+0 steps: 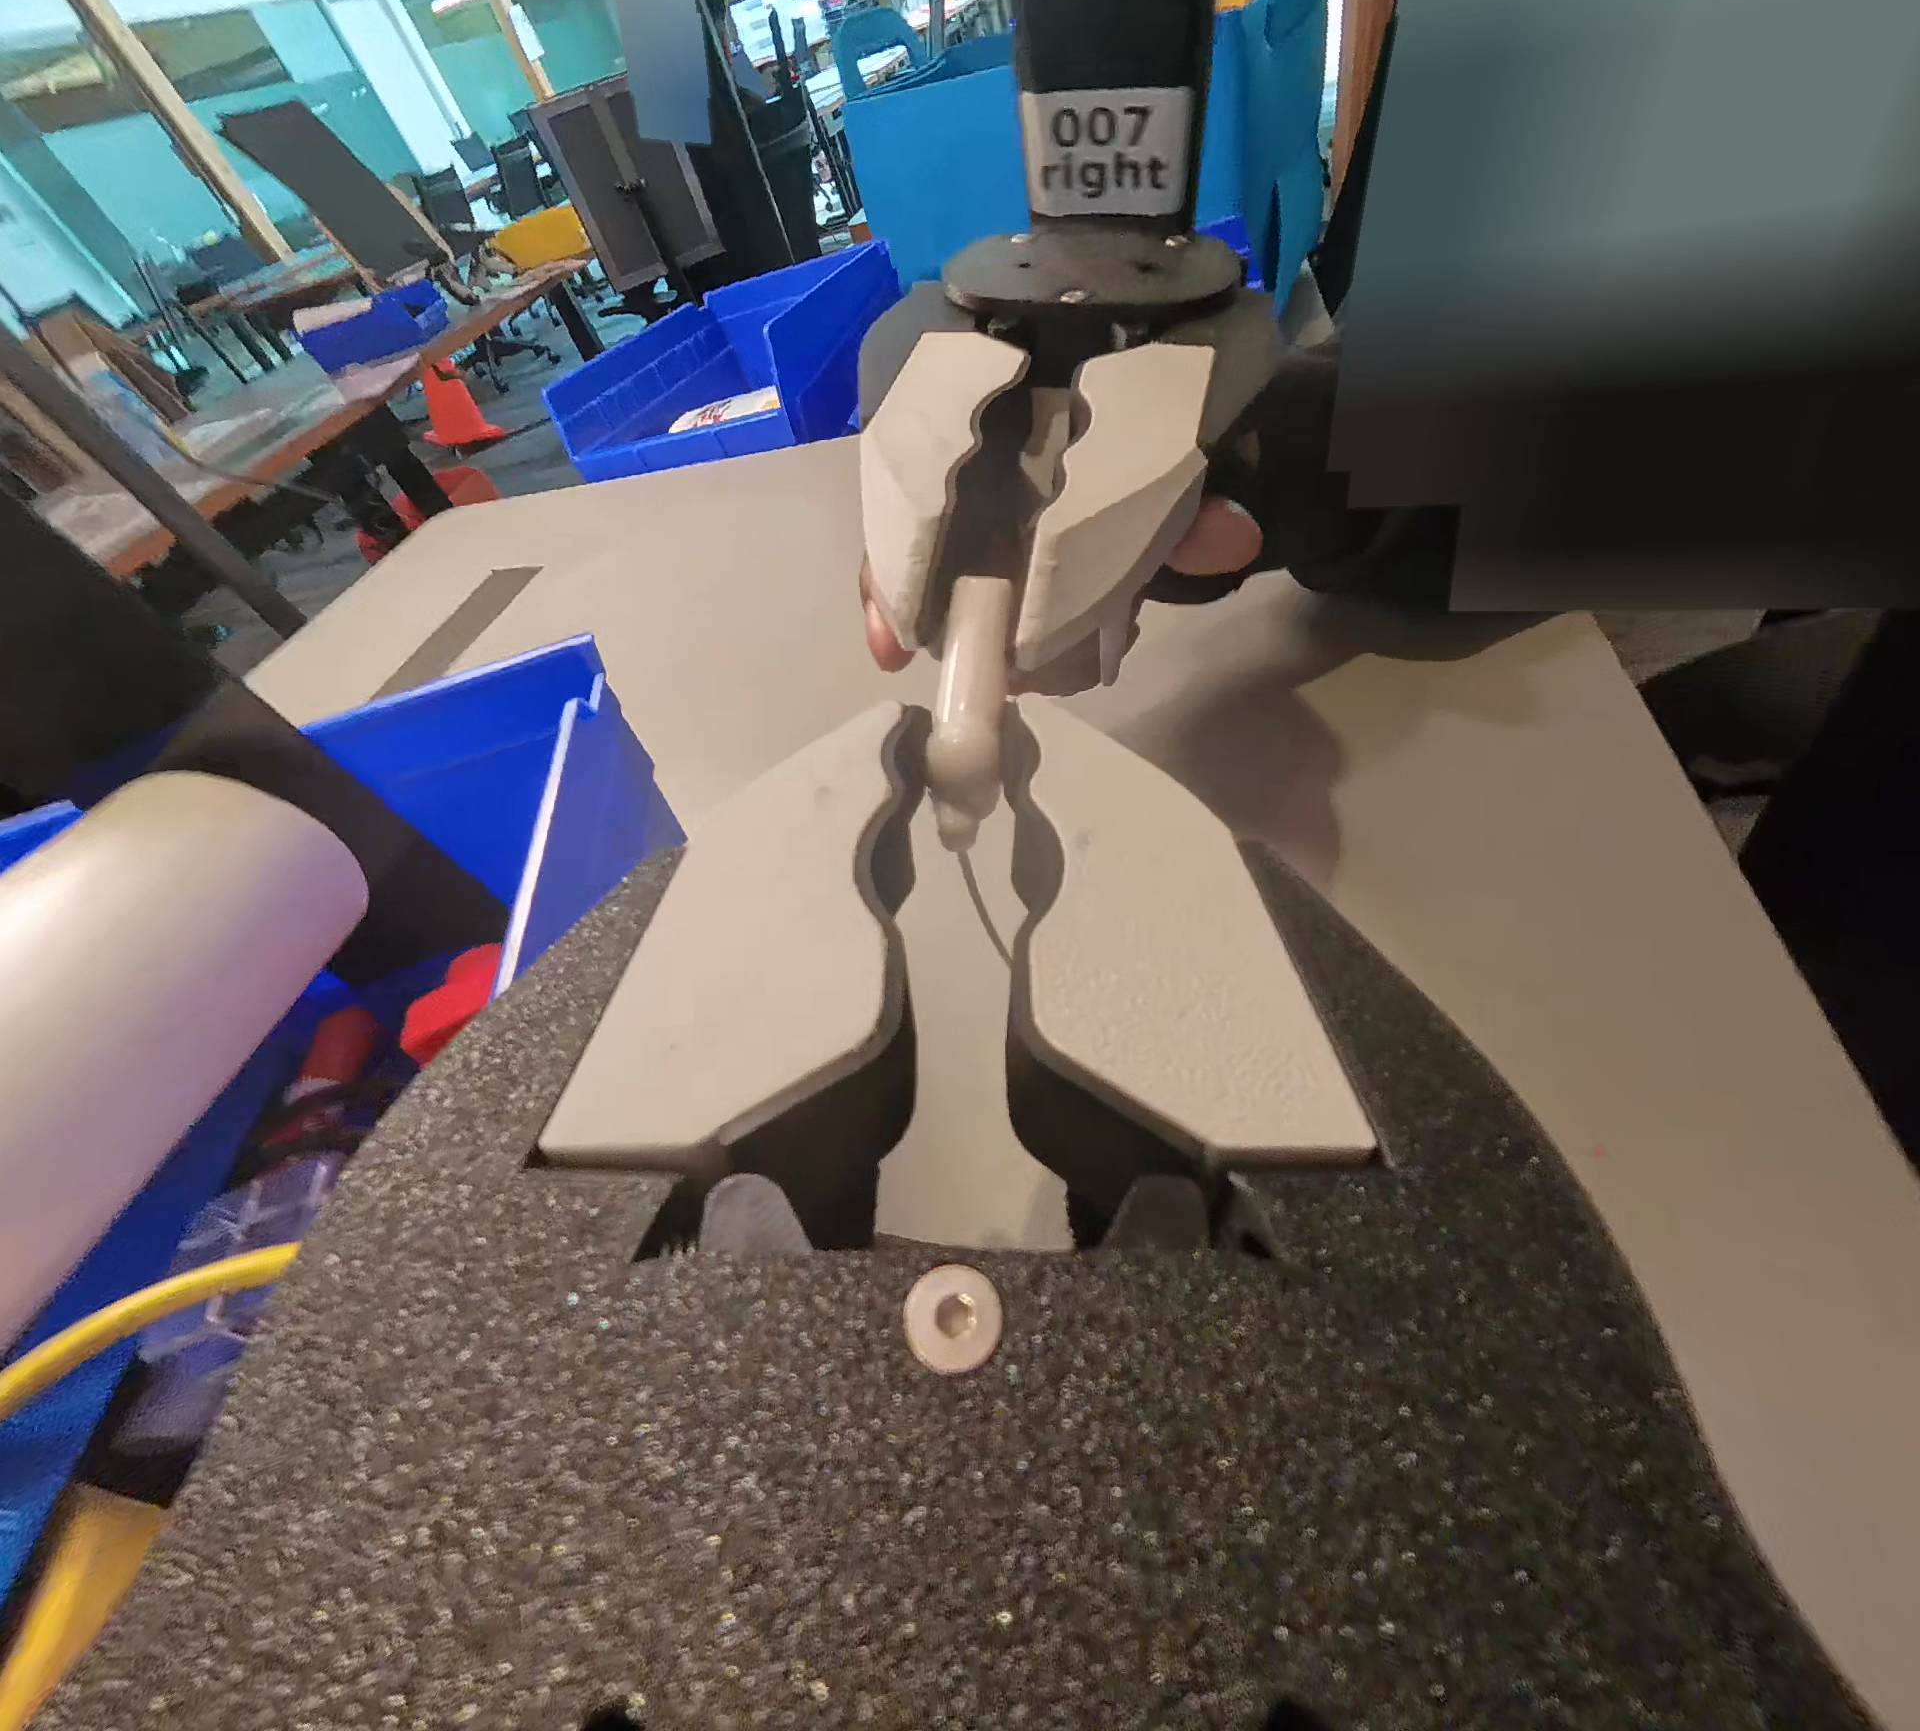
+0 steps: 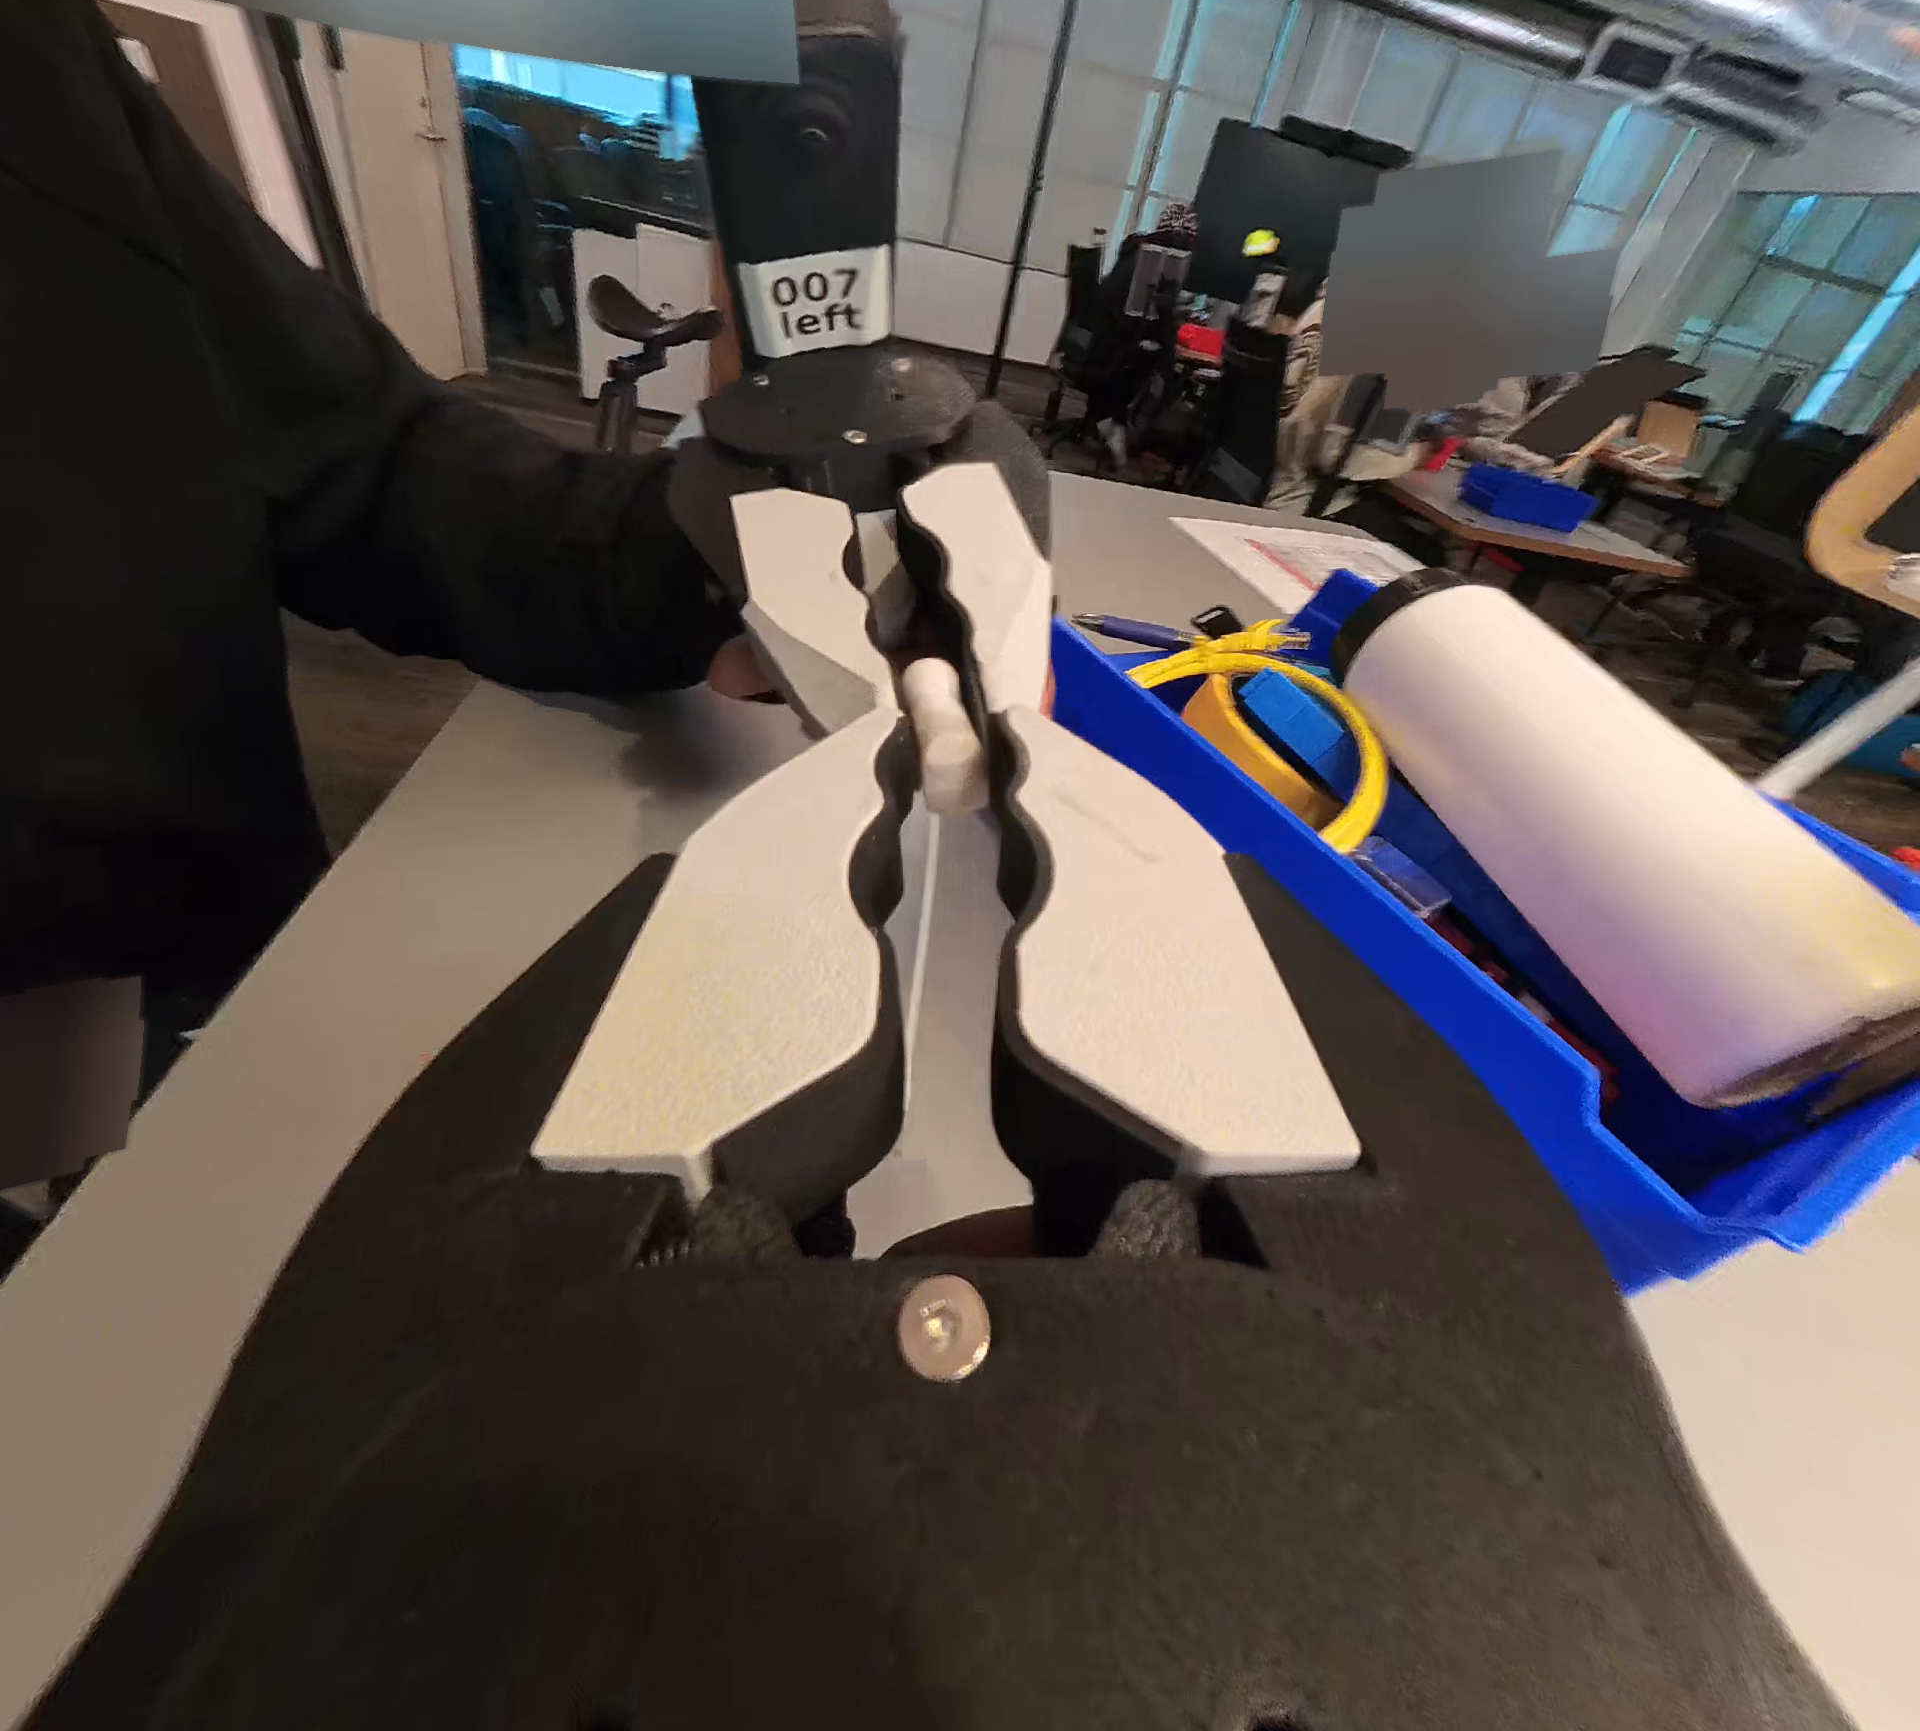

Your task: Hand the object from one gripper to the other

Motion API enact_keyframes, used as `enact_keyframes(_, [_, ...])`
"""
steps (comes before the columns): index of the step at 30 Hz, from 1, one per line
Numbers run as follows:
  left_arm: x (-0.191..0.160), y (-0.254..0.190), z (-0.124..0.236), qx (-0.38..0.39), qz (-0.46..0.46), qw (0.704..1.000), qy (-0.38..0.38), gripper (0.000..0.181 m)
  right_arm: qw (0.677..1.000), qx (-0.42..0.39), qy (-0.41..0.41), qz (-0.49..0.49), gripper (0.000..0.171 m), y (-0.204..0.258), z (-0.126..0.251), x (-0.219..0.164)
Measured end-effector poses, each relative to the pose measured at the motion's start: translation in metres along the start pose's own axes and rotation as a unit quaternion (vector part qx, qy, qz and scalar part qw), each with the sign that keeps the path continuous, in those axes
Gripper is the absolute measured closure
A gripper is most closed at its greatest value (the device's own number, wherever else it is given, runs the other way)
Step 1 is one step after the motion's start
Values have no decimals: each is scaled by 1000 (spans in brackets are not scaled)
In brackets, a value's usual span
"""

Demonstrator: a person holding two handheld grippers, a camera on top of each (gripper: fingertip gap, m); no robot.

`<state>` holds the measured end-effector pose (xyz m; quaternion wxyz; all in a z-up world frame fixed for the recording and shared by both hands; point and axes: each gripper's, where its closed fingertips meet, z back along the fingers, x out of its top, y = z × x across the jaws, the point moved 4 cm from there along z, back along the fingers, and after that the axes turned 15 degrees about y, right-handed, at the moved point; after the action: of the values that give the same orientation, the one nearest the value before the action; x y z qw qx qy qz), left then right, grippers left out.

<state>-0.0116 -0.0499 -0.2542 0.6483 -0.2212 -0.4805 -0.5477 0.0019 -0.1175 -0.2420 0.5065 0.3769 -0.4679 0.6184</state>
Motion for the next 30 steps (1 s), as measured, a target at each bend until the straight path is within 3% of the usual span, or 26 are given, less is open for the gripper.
enact_keyframes(4, [-3,15,1,-39,131,990,-16,167,990,-127,-7,57,145,-15,3,0])
enact_keyframes(6, [-4,21,3,-55,182,981,-20,166,970,-209,2,124,139,-20,7,1])
enact_keyframes(10, [-10,26,2,-35,201,979,9,166,853,-374,115,345,128,-22,4,-10])
enact_keyframes(12, [-13,23,-2,-30,198,979,31,166,821,-387,154,391,122,-20,-3,-19])
enact_keyframes(16, [-15,14,-9,-34,183,981,56,166,813,-377,155,415,120,-11,-14,-21])
enact_keyframes(19, [-15,9,-11,-39,168,983,66,166,799,-385,168,431,135,-10,-18,-24])
enact_keyframes(20, [-14,8,-11,-42,164,983,65,166,801,-382,166,429,153,-9,-19,-24])
enact_keyframes(23, [-7,9,-8,-33,137,990,30,162,841,-363,161,368,154,-12,-17,-22])
enact_keyframes(26, [5,14,4,-3,83,996,-34,137,907,-312,141,247,155,-18,-16,-24])
enact_keyframes(30, [14,24,20,28,72,994,-78,137,956,-257,102,94,155,-29,-12,-27])
